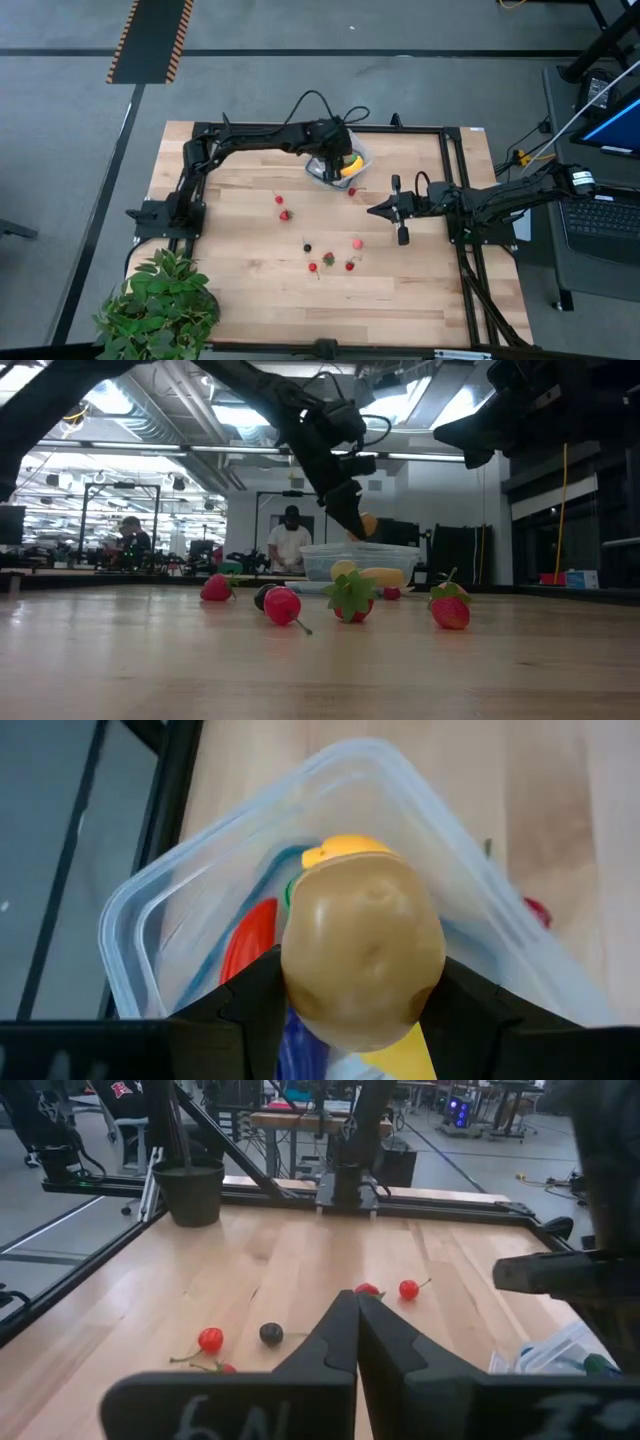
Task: Pick and placing Produce into tupperware
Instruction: Put the brown potato into the transparent container
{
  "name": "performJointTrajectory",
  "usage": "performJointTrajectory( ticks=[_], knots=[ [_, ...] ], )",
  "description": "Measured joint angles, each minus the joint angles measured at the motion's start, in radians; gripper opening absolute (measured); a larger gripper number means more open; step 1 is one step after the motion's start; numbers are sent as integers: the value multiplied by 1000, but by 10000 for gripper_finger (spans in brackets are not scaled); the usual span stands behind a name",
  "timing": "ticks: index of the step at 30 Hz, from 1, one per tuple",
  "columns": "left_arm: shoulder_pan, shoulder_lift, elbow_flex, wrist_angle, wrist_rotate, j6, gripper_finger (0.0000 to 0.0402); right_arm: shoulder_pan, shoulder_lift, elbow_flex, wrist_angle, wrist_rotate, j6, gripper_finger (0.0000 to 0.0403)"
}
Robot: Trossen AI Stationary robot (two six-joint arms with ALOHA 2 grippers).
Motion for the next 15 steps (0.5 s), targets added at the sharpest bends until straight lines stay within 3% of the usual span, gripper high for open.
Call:
performJointTrajectory(
  ticks=[5,10,15],
  knots=[
    [34,30,64,-54,8,19,180,0,0,0,1,0,0,4],
    [67,31,67,-58,119,19,180,0,0,0,3,0,0,4],
    [74,31,67,-57,128,23,180,0,0,0,4,0,1,4]
  ],
)
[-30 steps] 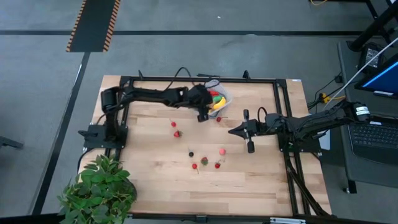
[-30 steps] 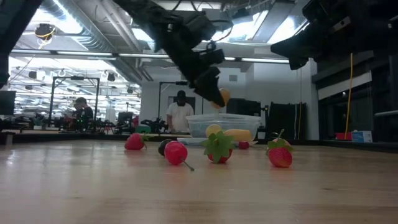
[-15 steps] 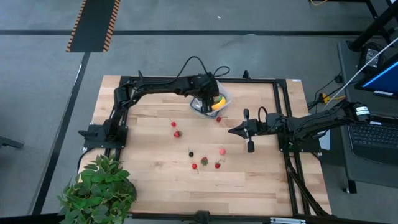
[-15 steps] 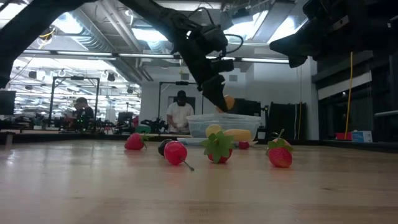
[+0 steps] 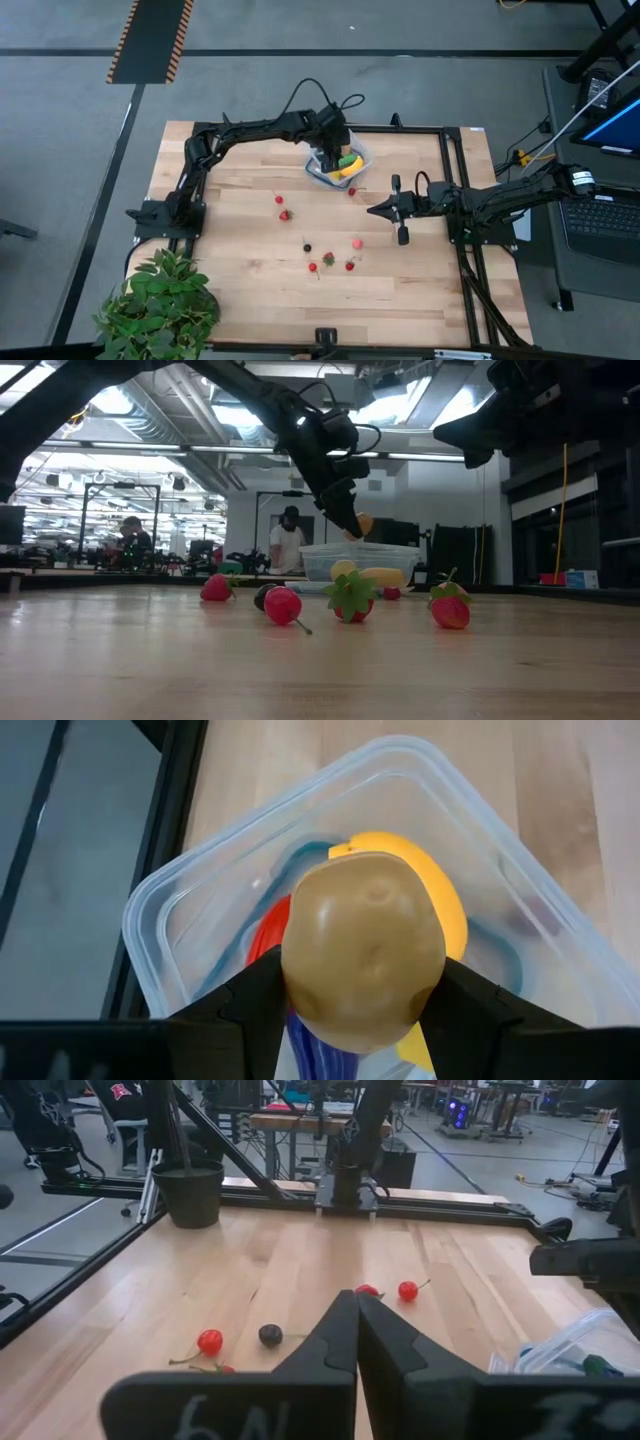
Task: Pick and placing Produce into tupperware
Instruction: Put the brown potato into the transparent container
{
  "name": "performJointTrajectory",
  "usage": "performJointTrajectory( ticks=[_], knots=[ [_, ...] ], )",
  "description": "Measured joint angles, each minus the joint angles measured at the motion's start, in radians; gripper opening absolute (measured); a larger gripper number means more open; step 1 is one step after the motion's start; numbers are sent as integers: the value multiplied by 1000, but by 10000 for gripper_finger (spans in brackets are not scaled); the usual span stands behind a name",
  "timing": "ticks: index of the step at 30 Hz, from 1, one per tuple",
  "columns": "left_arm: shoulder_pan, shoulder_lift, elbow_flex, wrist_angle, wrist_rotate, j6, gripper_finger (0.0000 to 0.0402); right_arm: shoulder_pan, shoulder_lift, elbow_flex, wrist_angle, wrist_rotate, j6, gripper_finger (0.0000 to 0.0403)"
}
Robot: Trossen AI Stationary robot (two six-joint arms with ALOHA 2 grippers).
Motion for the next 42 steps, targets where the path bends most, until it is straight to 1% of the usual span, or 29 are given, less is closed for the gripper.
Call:
performJointTrajectory(
  ticks=[6,10,13,15,26,33,35,38,42],
  knots=[
    [3,4,1,18,9,3,180,0,0,0,0,0,-1,4],
    [13,32,2,23,40,3,180,0,0,0,3,0,-1,4],
    [23,59,17,-3,40,4,180,0,0,0,8,-1,-1,4],
    [28,71,29,9,40,4,180,0,0,0,8,-1,0,4],
    [46,69,31,9,59,7,180,-8,0,0,7,-1,-2,4],
    [38,77,31,53,82,11,180,-9,0,0,8,0,-5,4],
    [34,86,34,43,86,11,180,-9,0,0,10,0,-8,4],
    [27,115,72,40,88,21,180,-9,0,0,16,-1,-9,4],
    [26,163,157,-49,83,22,180,-11,0,0,21,-1,-8,4]
  ],
)
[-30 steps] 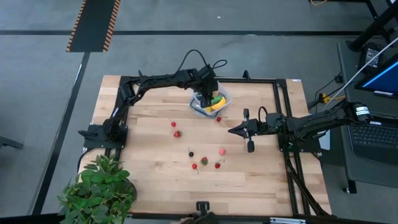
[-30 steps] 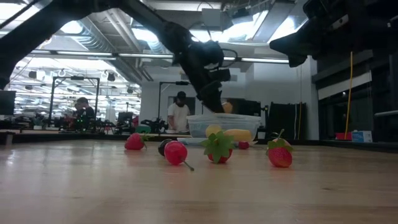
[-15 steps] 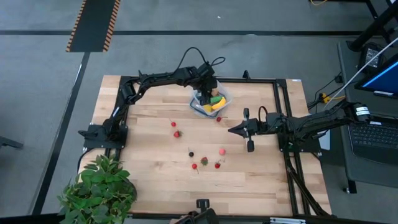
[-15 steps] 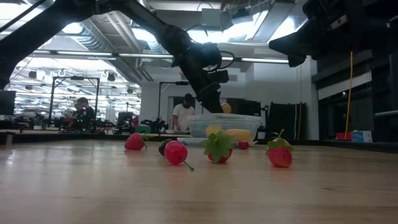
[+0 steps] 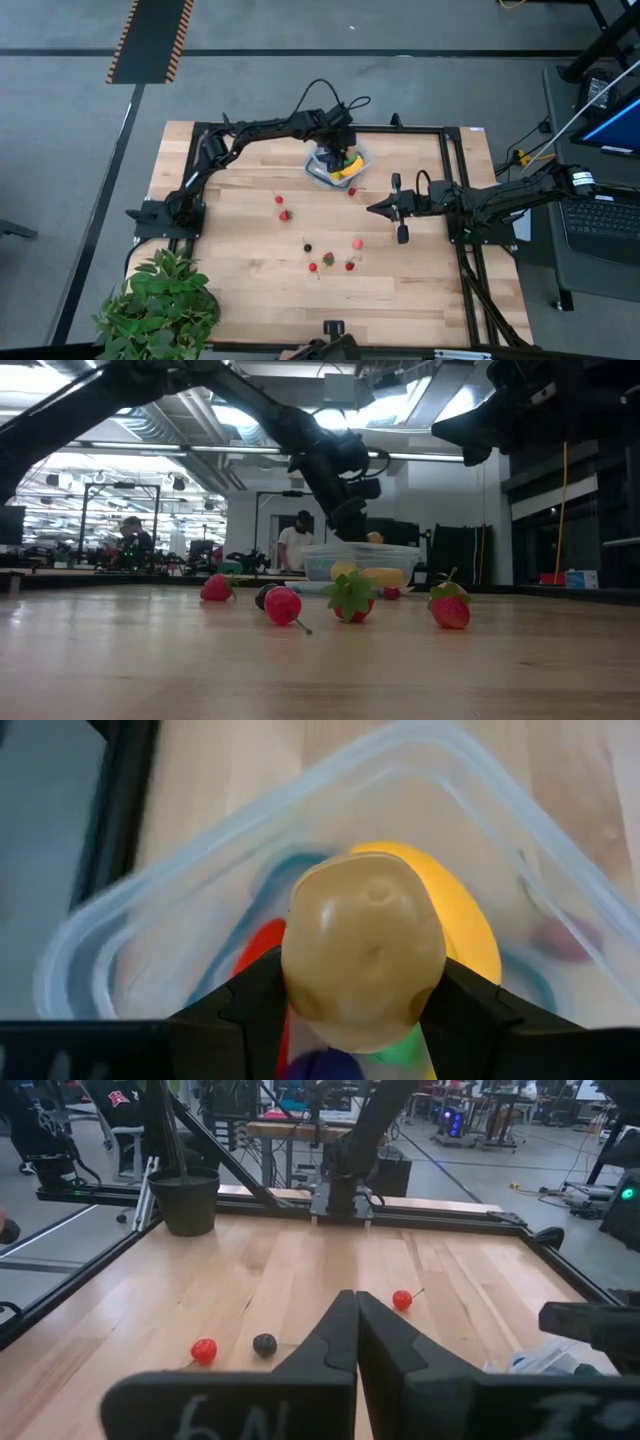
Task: Pick and placing Produce into tupperware
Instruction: Put the brown potato into the transparent container
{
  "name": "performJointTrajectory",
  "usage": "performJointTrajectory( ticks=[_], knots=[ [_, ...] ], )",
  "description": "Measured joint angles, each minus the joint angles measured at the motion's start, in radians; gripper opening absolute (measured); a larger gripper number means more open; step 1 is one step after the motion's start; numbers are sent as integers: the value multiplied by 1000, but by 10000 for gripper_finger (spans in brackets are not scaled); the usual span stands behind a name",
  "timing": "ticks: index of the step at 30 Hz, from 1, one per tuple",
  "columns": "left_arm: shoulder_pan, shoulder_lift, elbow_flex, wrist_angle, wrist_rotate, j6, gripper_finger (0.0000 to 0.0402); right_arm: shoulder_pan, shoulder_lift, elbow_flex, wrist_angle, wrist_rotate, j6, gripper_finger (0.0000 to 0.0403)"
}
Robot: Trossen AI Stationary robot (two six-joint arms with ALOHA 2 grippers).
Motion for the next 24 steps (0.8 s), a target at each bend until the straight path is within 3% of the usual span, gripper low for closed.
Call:
performJointTrajectory(
  ticks=[5,24],
  knots=[
    [2,30,61,-64,-12,3,180,-1,0,0,0,-6,2,4],
    [8,32,58,-126,-31,-2,180,-1,0,0,0,-9,2,4]
  ],
)
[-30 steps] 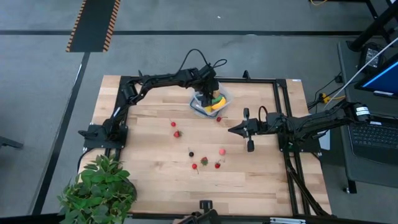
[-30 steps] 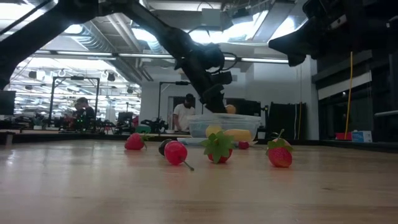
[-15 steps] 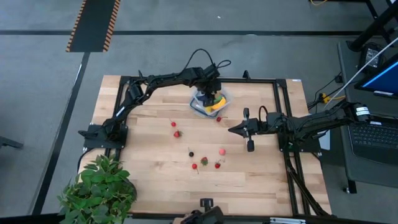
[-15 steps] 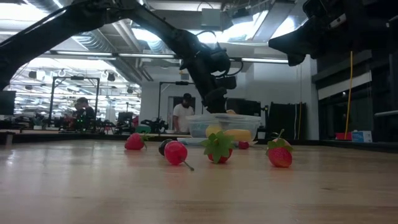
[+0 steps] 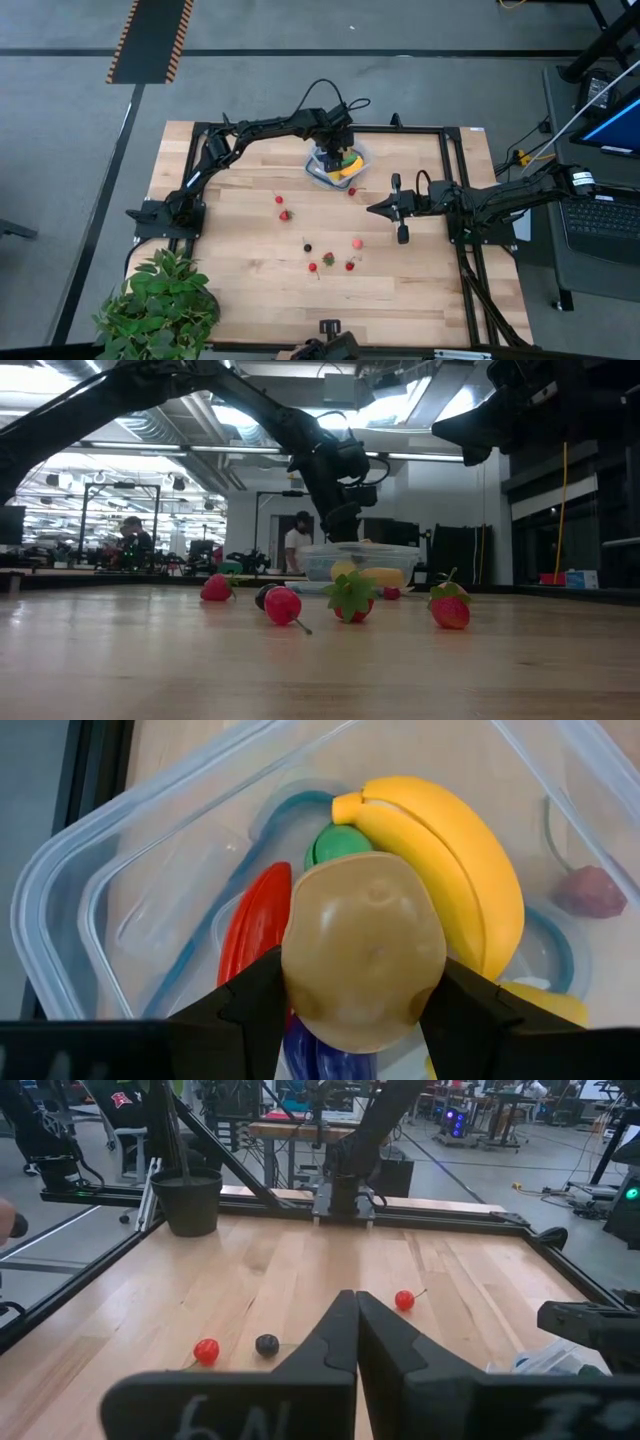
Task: Pick and placing Produce into tupperware
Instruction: Put the brown potato into the transparent container, then put the pink peach into the transparent container
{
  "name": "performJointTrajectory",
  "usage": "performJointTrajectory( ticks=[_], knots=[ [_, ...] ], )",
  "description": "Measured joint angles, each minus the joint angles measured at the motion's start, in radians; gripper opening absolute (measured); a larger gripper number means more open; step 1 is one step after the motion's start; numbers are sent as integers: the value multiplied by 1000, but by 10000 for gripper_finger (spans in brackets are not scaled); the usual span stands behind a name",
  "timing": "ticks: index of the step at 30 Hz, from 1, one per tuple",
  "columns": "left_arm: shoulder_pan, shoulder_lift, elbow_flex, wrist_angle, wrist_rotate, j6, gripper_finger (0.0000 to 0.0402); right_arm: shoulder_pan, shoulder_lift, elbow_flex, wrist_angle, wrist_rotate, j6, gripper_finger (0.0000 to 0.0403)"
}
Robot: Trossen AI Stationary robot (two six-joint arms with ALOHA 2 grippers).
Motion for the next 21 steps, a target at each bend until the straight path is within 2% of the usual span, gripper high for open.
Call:
performJointTrajectory(
  ticks=[11,17,21],
  knots=[
    [-5,0,0,2,-2,-3,180,0,0,0,0,0,0,4],
    [-15,0,0,2,-85,-1,275,0,0,0,0,0,0,4],
    [-26,0,-1,2,-119,0,306,0,0,0,1,0,0,4]
  ],
)
